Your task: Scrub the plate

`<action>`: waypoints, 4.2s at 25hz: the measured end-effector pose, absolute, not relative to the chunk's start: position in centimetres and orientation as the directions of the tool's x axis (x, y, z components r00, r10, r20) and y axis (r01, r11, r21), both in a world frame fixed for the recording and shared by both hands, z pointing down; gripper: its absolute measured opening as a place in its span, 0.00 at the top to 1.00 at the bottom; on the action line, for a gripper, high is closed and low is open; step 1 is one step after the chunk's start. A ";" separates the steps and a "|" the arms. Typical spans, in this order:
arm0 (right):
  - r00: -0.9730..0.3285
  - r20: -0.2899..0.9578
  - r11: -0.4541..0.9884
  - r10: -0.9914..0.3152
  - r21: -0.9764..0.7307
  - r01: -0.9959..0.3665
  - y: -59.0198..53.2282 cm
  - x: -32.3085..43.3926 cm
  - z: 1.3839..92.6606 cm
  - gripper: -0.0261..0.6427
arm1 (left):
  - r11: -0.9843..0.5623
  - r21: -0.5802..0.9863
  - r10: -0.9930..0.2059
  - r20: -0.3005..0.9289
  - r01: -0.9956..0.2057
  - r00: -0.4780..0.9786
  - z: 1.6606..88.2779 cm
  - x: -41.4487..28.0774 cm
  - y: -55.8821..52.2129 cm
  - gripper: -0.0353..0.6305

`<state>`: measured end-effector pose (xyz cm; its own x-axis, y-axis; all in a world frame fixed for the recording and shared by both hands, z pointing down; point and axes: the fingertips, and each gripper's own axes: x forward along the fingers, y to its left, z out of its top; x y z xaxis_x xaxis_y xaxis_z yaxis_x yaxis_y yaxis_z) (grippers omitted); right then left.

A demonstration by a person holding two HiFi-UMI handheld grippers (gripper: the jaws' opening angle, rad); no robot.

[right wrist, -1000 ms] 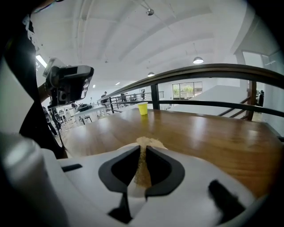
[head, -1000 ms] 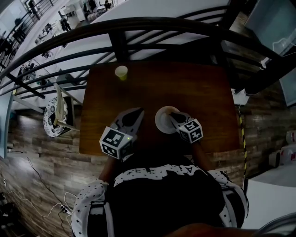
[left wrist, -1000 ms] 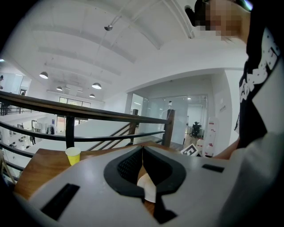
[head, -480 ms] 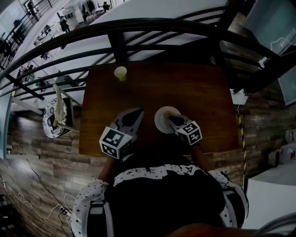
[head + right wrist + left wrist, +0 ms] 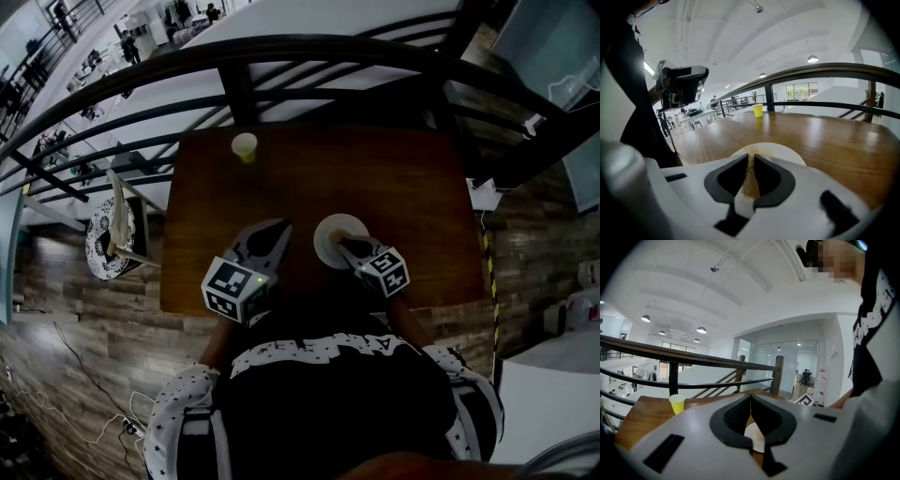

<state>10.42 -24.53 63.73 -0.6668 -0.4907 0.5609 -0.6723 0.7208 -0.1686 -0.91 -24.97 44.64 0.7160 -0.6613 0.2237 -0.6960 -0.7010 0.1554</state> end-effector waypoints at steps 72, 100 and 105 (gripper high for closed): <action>-0.815 0.501 0.788 -0.292 -0.357 -0.502 -18.0 7.8 62.8 0.89 | -0.661 0.151 -0.693 0.253 -0.735 0.675 45.1 -1.8 -24.4 0.93; -0.792 0.435 0.768 -0.430 -0.286 -0.574 -26.4 8.1 60.4 0.89 | -0.619 0.151 -0.722 0.277 -0.771 0.634 45.4 -1.8 -23.7 0.93; -0.774 0.454 0.766 -0.442 -0.258 -0.589 -27.6 8.4 61.0 0.89 | -0.614 0.153 -0.724 0.281 -0.774 0.630 45.4 -1.7 -23.6 0.93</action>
<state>8.35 -27.59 61.01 -0.7739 -0.4417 0.4539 -0.5887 0.7660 -0.2581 -1.70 -23.64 45.39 0.6299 -0.7243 0.2805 -0.7743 -0.6141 0.1530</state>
